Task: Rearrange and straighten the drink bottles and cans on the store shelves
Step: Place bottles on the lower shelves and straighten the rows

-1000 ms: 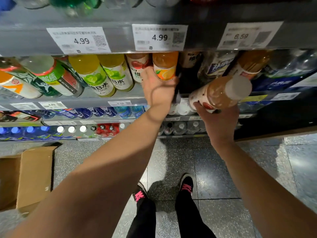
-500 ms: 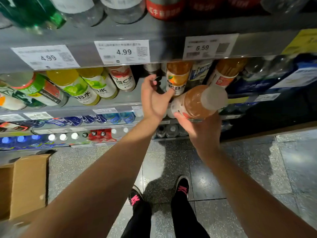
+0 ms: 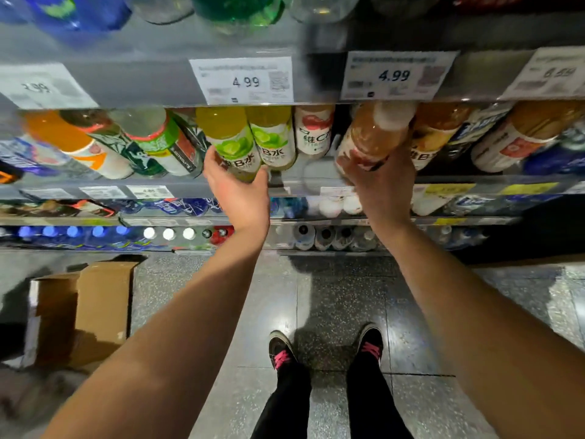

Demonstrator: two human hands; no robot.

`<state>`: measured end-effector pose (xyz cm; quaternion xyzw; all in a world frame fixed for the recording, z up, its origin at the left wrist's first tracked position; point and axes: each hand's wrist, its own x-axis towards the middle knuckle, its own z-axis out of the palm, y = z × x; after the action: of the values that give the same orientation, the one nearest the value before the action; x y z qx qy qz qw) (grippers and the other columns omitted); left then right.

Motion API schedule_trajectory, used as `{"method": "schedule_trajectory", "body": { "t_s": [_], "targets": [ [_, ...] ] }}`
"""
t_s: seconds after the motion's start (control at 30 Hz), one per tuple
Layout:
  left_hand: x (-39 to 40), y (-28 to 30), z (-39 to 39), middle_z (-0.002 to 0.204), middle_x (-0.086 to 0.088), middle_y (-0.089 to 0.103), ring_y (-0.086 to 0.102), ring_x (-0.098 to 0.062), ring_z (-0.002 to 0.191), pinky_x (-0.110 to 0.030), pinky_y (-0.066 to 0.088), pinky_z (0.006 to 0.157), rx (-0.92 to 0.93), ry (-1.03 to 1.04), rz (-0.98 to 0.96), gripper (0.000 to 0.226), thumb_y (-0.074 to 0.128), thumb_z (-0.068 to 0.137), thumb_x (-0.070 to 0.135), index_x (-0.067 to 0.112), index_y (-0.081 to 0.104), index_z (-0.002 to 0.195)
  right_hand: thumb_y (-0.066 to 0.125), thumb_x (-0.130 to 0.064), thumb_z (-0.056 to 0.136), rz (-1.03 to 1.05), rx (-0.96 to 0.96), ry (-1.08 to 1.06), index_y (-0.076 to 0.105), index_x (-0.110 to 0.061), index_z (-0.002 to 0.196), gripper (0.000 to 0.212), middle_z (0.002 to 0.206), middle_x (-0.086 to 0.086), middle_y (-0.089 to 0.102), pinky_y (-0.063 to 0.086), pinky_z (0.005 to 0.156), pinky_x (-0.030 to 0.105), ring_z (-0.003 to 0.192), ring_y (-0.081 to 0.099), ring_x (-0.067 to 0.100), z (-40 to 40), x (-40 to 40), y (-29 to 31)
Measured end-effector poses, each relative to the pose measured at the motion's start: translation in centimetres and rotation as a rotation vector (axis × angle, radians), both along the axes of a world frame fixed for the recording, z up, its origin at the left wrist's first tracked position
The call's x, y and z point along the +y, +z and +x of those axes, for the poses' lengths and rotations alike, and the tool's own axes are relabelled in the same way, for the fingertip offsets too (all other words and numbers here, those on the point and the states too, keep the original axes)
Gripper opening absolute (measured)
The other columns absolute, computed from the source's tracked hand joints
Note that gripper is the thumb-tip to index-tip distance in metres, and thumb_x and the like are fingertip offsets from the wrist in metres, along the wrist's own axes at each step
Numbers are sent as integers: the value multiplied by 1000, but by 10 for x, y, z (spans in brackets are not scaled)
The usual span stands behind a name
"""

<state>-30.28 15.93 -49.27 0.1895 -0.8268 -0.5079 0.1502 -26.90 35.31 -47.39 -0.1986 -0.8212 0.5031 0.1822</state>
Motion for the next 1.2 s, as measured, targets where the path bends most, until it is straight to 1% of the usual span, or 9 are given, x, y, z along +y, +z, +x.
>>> {"method": "schedule_trajectory", "body": {
  "t_s": [0.1,0.27,0.5,0.6,0.67,0.8,0.97,1.1,1.2],
  "targets": [
    [-19,-6,-16,136,-7,57,54,-22,129,-38,39,114,-35,-66,-14,79,86,73,25,9,47,140,83,-37,71,26,8,-27,51,-9,127,71,112,-3,64,42,83,6,98,60,6,-12,-1,-4],
    [-28,-7,-29,127,-2,62,59,-14,117,-27,45,105,-19,-118,3,72,88,71,27,14,53,132,84,-34,71,37,21,-43,43,-9,139,83,126,-4,62,36,87,-2,105,58,-1,-24,-6,-2],
    [-24,1,-36,112,2,66,65,-17,103,-39,53,95,-34,-189,73,68,88,68,26,16,53,126,84,-31,74,34,-52,-25,37,-11,143,86,130,-8,55,34,85,-6,113,53,0,-32,0,-5],
    [-26,8,-28,108,3,57,59,-17,100,-28,51,92,-89,-171,89,71,90,71,21,13,49,129,82,-40,73,57,-76,-26,32,-13,148,94,142,-2,52,41,105,16,127,52,10,-25,1,-2],
    [-33,11,-17,113,0,58,58,-17,102,-30,50,94,-115,-149,56,68,88,73,21,14,49,129,76,-47,78,87,-65,-73,33,-14,149,90,146,2,49,38,113,29,134,47,14,-11,-4,-2],
    [-61,18,3,114,-5,63,64,-20,102,-39,52,97,-101,-78,5,52,83,77,16,16,53,120,68,-42,87,63,-21,-134,47,-5,136,65,130,8,57,45,102,40,120,55,21,19,-42,6],
    [-108,35,10,112,-2,61,55,-10,92,-8,44,85,-56,40,-22,43,80,81,13,7,57,117,67,-34,88,-105,-19,75,61,-15,109,28,104,0,65,53,82,35,96,63,19,26,-124,26],
    [-149,41,-3,113,-9,62,59,-22,102,-31,47,96,-29,82,-38,46,83,77,21,9,58,113,70,-29,87,-228,-136,193,62,-14,116,33,108,-4,65,46,83,20,99,59,6,10,-185,33],
    [-178,40,-17,115,-11,62,59,-24,107,-33,46,98,-7,76,-10,51,82,76,23,6,57,118,71,-30,89,-173,-181,258,56,-15,130,47,126,-1,63,45,92,21,112,58,8,-8,-225,32]
  ]
}}
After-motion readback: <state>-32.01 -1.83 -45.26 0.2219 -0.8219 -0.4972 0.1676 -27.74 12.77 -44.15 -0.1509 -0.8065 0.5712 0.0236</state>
